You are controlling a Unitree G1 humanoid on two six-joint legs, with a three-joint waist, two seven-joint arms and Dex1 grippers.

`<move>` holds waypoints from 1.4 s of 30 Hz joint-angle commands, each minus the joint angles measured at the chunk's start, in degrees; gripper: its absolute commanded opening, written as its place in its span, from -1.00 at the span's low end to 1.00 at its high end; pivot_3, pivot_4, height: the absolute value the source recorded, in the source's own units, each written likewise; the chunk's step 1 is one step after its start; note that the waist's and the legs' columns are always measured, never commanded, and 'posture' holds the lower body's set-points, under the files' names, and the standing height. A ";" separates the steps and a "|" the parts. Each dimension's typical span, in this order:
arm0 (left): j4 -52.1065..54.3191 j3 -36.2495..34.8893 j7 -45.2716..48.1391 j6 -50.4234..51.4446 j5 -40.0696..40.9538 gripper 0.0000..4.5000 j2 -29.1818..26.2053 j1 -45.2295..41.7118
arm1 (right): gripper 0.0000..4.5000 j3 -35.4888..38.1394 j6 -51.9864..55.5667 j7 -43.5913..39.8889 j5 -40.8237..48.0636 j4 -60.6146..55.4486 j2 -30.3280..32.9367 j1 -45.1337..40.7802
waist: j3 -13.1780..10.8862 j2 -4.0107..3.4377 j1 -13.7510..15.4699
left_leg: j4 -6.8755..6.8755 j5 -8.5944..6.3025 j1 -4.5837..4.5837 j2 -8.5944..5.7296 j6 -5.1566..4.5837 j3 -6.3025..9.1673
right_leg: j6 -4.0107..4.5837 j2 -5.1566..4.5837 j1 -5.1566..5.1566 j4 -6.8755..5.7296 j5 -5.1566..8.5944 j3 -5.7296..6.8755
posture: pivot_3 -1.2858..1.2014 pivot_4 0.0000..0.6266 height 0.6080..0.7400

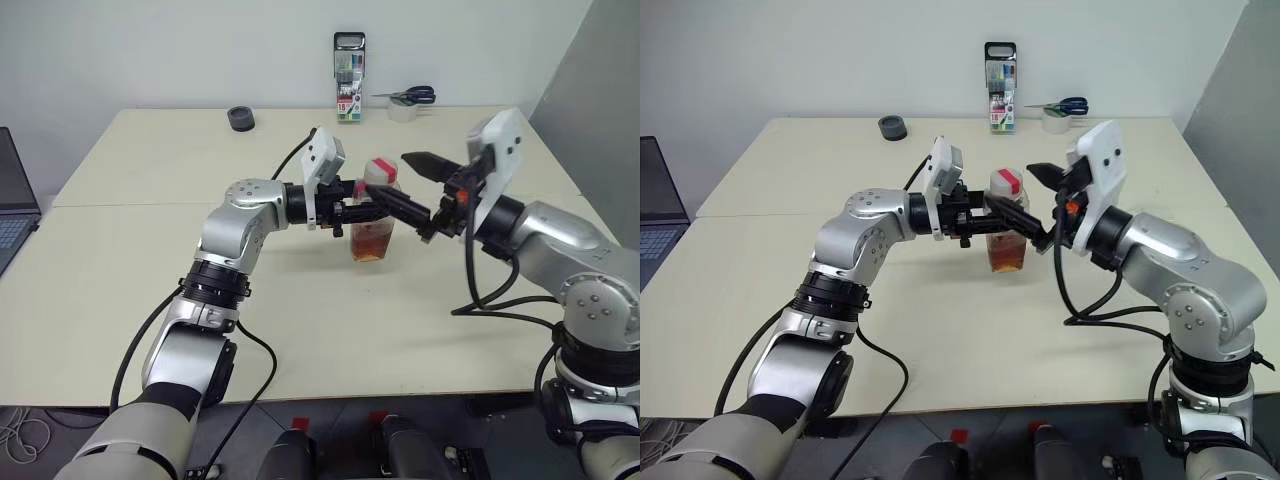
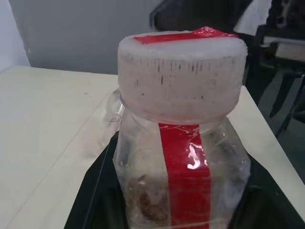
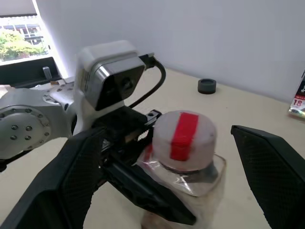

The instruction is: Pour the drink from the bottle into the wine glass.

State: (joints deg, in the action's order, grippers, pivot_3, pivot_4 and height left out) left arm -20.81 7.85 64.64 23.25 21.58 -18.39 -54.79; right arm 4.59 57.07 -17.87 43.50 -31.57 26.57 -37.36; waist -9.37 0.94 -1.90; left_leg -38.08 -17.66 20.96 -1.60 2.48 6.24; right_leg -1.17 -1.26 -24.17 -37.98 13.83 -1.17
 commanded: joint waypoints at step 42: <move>4.74 -1.58 -1.27 -1.95 -1.09 -0.18 -0.44 0.96 | -0.21 -3.03 -2.98 2.68 -4.91 1.12 -6.46 -1.73 | 0.00 0.00 0.01 | 0.00 0.01 0.01 -0.02 0.01 0.03 | 0.00 0.01 -0.02 -0.01 0.00 0.01 | 0.03 -0.52 1.00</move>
State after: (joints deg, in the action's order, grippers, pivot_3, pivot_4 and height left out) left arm -19.62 7.73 63.61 21.93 19.62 -18.70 -52.87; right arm 1.17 54.31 -13.57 37.06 -28.84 20.03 -38.86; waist -9.37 0.94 -1.89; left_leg -38.08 -17.65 20.97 -1.62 2.49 6.27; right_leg -1.17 -1.25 -24.19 -38.00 13.83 -1.17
